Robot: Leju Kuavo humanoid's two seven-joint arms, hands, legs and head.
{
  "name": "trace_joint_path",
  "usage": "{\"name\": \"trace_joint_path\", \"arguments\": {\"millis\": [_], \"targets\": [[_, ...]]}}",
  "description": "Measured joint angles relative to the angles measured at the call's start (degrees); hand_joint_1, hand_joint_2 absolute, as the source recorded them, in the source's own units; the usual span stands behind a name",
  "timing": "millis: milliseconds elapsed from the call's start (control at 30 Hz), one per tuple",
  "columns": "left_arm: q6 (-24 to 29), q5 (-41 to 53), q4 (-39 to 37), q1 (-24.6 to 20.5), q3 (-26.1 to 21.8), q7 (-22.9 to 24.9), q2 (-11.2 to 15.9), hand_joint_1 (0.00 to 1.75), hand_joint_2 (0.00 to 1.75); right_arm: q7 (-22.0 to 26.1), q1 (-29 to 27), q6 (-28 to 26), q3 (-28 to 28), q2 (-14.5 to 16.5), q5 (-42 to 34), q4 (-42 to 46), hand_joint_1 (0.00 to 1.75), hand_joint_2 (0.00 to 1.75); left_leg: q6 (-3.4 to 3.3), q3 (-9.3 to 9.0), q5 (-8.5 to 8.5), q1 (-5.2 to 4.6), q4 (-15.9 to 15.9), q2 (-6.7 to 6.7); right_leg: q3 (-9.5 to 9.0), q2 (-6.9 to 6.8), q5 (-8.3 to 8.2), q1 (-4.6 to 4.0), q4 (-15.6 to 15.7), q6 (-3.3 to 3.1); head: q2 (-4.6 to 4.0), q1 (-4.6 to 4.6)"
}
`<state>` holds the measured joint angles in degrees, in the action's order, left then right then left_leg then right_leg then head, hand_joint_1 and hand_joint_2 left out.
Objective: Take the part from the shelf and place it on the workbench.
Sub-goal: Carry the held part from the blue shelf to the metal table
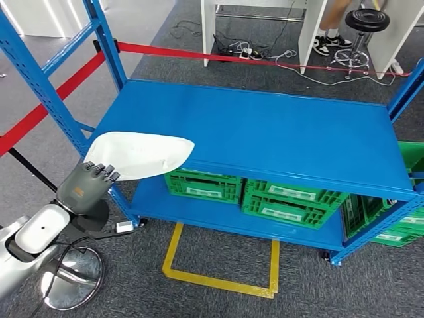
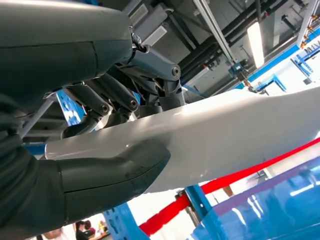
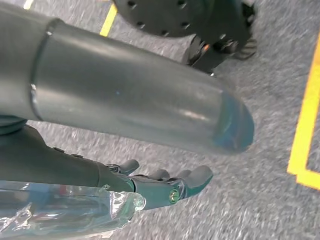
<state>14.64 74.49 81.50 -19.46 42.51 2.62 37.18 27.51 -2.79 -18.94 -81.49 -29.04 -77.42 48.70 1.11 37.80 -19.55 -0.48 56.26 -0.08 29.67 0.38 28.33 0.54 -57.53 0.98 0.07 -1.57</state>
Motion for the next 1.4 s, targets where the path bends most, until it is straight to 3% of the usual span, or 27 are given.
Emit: {"name": "trace_joint_path", "arguments": {"millis": [67,133,167,233,300,367,400,467,500,567,633,667,700,767,800,867,900,967,1000,1067,1133,1167,1200,1233,1300,1367,1400], "targets": [[-0.04,0.0,0.0,0.14,-0.09,-0.05,0.27,1.75,1.75,-0.08,0.14,0.23,-0.22,0.27,-0.02,-0.52,0.0,0.0,0.71,1.63,-5.13,0.2,4.45,-0.03,1.23,-0.2,-1.51,0.18,0.05,-0.68,0.0,-0.25],[-0.14,0.07,0.0,0.14,-0.17,-0.23,0.31,1.75,1.75,-0.27,0.34,0.89,-0.42,0.6,-0.1,-1.21,0.0,0.0,1.27,3.38,-10.9,0.48,12.06,-0.02,2.91,-0.21,-2.95,0.2,-0.01,-0.83,0.0,-0.43],[-0.21,0.11,0.0,0.15,-0.18,-0.37,0.27,1.75,1.75,-0.37,0.46,1.31,-0.58,0.8,-0.2,-1.63,0.0,0.0,1.46,3.65,-12.04,0.62,15.0,-0.02,3.8,-0.21,-3.61,0.21,-0.05,-0.77,0.0,-0.44],[-0.33,0.18,0.0,0.14,-0.19,-0.67,0.21,1.75,1.75,-0.5,0.76,2.54,-1.02,1.43,-0.51,-2.93,0.0,0.0,1.7,1.69,-10.61,0.9,15.72,-0.01,5.49,-0.19,-4.88,0.28,-0.14,-0.48,0.0,-0.44],[-0.28,0.18,0.03,0.13,-0.34,-0.97,0.22,1.75,1.75,-0.49,1.16,4.12,-1.45,2.34,-0.78,-4.98,0.0,0.0,1.85,-4.05,-8.22,1.24,9.24,-0.02,6.72,-0.12,-5.98,0.29,-0.27,0.0,0.0,-0.46],[-0.07,0.15,0.2,0.11,-0.68,-1.16,0.32,1.75,1.75,-0.46,1.63,5.51,-1.79,3.2,-0.88,-7.05,0.0,0.0,1.42,-9.41,-8.52,1.31,1.66,-0.1,7.44,-0.01,-7.08,0.19,-0.35,0.66,0.0,-0.43],[0.04,0.14,0.29,0.12,-0.8,-1.19,0.4,1.75,1.75,-0.45,1.8,5.95,-1.93,3.54,-0.9,-7.81,0.0,0.0,1.03,-10.57,-8.88,1.19,-0.34,-0.13,7.67,0.03,-7.73,0.18,-0.21,1.04,0.0,-0.45],[0.2,0.05,0.39,0.36,-0.88,-1.2,0.65,1.75,1.75,-0.47,1.95,6.57,-2.33,4.26,-0.91,-9.25,0.0,0.0,0.01,-10.05,-8.31,1.01,-1.12,-0.06,8.08,0.09,-8.91,0.39,0.24,1.82,0.0,-0.45],[0.28,-0.04,0.42,0.6,-0.91,-1.2,0.85,1.75,1.75,-0.49,1.95,6.96,-2.56,4.78,-0.91,-10.08,0.0,0.0,-0.5,-9.49,-7.7,0.98,-1.17,0.0,8.57,0.08,-8.32,0.48,-0.12,2.12,0.0,-0.44],[0.67,-0.63,0.66,1.4,-1.33,-1.21,1.38,1.75,1.75,-0.53,1.97,8.07,-2.97,6.04,-0.93,-12.25,0.0,0.0,-1.33,-8.14,-6.33,0.96,-1.29,0.15,10.27,0.03,-3.98,0.55,-4.07,2.45,0.0,-0.26],[1.05,-1.59,1.0,2.54,-2.29,-1.47,1.92,1.75,1.75,-0.54,2.24,9.44,-3.24,7.56,-1.11,-14.68,0.0,0.0,-1.73,-6.44,-4.96,0.65,-1.23,0.2,12.28,-0.02,1.69,0.47,-12.04,2.53,0.0,-0.08],[1.13,-2.03,1.11,3.1,-2.84,-1.72,2.11,1.75,1.75,-0.55,2.44,10.09,-3.36,8.25,-1.26,-15.87,0.0,0.0,-1.81,-5.52,-4.26,0.5,-1.19,0.21,12.69,-0.02,3.01,0.43,-15.41,2.5,0.0,-0.09],[1.14,-2.37,1.2,3.58,-3.35,-1.98,2.27,1.75,1.75,-0.56,2.64,10.66,-3.49,8.92,-1.43,-16.96,0.0,0.0,-1.84,-4.59,-3.55,0.35,-1.16,0.22,12.23,-0.02,3.03,0.36,-17.11,2.39,0.0,-0.08],[1.13,-2.82,1.32,4.33,-4.14,-2.31,2.55,1.75,1.75,-0.59,2.94,11.4,-3.7,9.84,-1.62,-18.83,0.0,0.0,-1.71,-2.92,-2.2,0.23,-1.12,0.17,8.15,-0.02,0.55,0.14,-14.06,2.02,0.0,-0.09],[1.13,-2.93,1.37,4.6,-4.49,-2.39,2.66,1.75,1.75,-0.6,3.13,11.65,-3.77,10.19,-1.65,-19.58,0.0,0.0,-1.56,-2.27,-1.55,0.21,-1.1,0.14,4.93,-0.01,-0.13,0.02,-9.97,1.8,0.0,-0.08],[1.13,-3.04,1.56,4.97,-5.21,-2.52,2.91,1.75,1.75,-0.59,3.51,12.03,-3.85,10.76,-1.66,-20.97,0.0,0.0,-1.04,-1.42,-0.28,0.2,-1.23,0.12,-0.8,0.09,0.34,-0.33,-1.63,1.4,0.0,-0.15],[1.13,-3.06,1.65,5.07,-5.48,-2.59,3.0,1.75,1.75,-0.58,3.66,12.14,-3.9,11.01,-1.67,-21.53,0.0,0.0,-0.74,-1.25,0.33,0.24,-1.37,0.14,-2.07,0.15,0.9,-0.5,0.73,1.23,0.0,-0.11],[1.15,-3.09,1.79,5.3,-5.78,-2.66,3.2,1.75,1.75,-0.59,3.73,12.27,-4.05,11.5,-1.69,-22.47,0.0,0.0,-0.15,-1.13,1.47,0.32,-1.85,0.09,-1.87,0.2,0.36,-0.62,1.68,0.65,0.0,-0.07],[1.19,-3.09,1.84,5.48,-5.89,-2.69,3.33,1.75,1.75,-0.61,3.76,12.33,-4.14,11.72,-1.7,-22.89,0.0,0.0,0.18,-0.82,1.14,0.34,-1.71,0.03,-1.57,0.16,-0.12,-0.52,1.88,0.26,0.0,-0.06],[1.35,-3.1,1.96,5.94,-6.26,-2.75,3.7,1.75,1.75,-0.67,3.81,12.52,-4.29,12.29,-1.69,-23.75,0.0,0.0,0.85,0.62,-2.52,0.42,1.58,-0.04,-0.72,0.02,-1.42,-0.22,2.14,-0.61,0.0,-0.32],[1.69,-2.99,2.08,6.45,-6.68,-2.79,4.03,1.75,1.75,-0.8,3.85,12.79,-4.36,13.0,-1.67,-24.73,0.0,0.0,1.4,2.88,-8.26,0.59,9.37,-0.02,0.52,-0.07,-2.56,-0.18,2.02,-1.0,0.0,-0.54],[1.89,-2.81,2.15,6.79,-6.85,-2.8,4.14,1.75,1.75,-0.87,3.85,12.91,-4.37,13.39,-1.68,-25.19,0.0,0.0,1.57,3.65,-9.91,0.64,13.01,-0.02,1.23,-0.1,-3.02,-0.18,1.93,-1.01,0.0,-0.54],[2.05,-2.63,2.22,7.16,-6.99,-2.8,4.27,1.75,1.75,-0.95,3.85,13.06,-4.39,13.74,-1.69,-25.63,0.0,0.0,1.67,3.65,-10.34,0.67,15.12,-0.02,1.96,-0.11,-3.45,-0.18,1.76,-0.97,0.0,-0.55],[2.17,-2.42,2.3,7.5,-7.18,-2.8,4.42,1.75,1.75,-1.02,3.86,13.23,-4.39,14.08,-1.73,-26.08,0.0,0.0,1.69,2.59,-9.64,0.69,15.05,-0.02,2.69,-0.11,-3.81,-0.17,1.53,-0.87,0.0,-0.55],[2.32,-2.08,2.57,7.92,-7.74,-2.8,4.75,1.75,1.75,-1.12,3.91,13.73,-4.39,14.7,-1.83,-27.03,0.0,0.0,1.64,-2.59,-7.1,0.8,8.97,-0.02,3.9,-0.08,-4.44,-0.16,1.0,-0.52,0.0,-0.55],[2.48,-1.86,2.92,8.05,-8.44,-2.84,5.02,1.75,1.75,-1.14,4.07,14.35,-4.4,15.11,-1.96,-28.04,0.0,0.0,1.35,-7.87,-6.54,0.7,1.33,-0.15,4.72,-0.04,-5.07,-0.3,0.6,0.03,0.0,-0.51],[2.56,-1.81,3.05,8.11,-8.74,-2.87,5.1,1.75,1.75,-1.13,4.18,14.62,-4.39,15.23,-2.01,-28.51,0.0,0.0,1.12,-9.08,-6.82,0.6,-0.75,-0.23,4.98,-0.02,-5.45,-0.36,0.52,0.31,0.0,-0.5]]}}
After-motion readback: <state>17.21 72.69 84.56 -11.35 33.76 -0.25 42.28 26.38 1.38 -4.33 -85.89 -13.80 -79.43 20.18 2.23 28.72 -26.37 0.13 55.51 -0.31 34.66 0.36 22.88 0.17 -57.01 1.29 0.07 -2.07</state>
